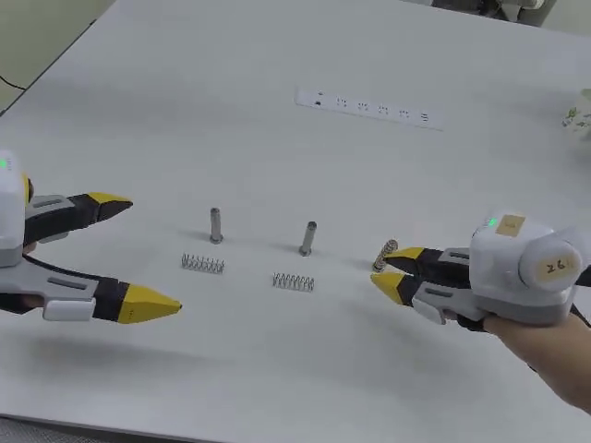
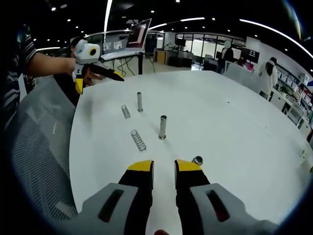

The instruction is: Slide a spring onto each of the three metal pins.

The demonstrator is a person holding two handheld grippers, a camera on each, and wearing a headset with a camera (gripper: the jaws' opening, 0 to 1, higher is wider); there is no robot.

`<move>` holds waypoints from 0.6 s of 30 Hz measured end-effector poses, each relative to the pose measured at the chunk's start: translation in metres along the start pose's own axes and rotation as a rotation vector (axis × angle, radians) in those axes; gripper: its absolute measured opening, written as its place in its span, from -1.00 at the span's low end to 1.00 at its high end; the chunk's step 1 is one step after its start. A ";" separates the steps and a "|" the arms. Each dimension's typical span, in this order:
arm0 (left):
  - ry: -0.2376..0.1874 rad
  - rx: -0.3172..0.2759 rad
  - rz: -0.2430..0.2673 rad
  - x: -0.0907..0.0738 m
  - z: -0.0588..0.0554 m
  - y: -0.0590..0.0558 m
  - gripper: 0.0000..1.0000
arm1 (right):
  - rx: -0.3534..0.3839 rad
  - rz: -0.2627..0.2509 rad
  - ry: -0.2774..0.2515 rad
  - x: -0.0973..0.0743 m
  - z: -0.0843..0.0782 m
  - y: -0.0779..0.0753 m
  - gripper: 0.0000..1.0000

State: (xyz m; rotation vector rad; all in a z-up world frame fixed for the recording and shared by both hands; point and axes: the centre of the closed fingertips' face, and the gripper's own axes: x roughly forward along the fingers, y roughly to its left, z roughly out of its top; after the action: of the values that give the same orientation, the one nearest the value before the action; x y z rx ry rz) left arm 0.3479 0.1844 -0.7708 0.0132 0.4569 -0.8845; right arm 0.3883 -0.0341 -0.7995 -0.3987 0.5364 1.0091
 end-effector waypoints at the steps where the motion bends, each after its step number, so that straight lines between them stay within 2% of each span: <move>1: -0.001 0.000 0.000 0.000 0.000 0.000 0.96 | -0.003 0.005 0.002 0.001 0.001 0.001 -0.71; 6: 0.001 0.001 -0.001 0.000 0.000 -0.001 0.95 | -0.043 0.044 0.015 0.009 0.006 0.012 -0.71; 18: 0.011 0.004 -0.002 -0.002 -0.002 -0.005 0.95 | -0.273 0.166 0.081 0.035 0.019 0.041 -0.74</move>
State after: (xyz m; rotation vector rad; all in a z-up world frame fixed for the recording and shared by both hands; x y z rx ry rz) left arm 0.3423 0.1831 -0.7714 0.0215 0.4651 -0.8874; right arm 0.3715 0.0204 -0.8081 -0.6475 0.5118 1.2359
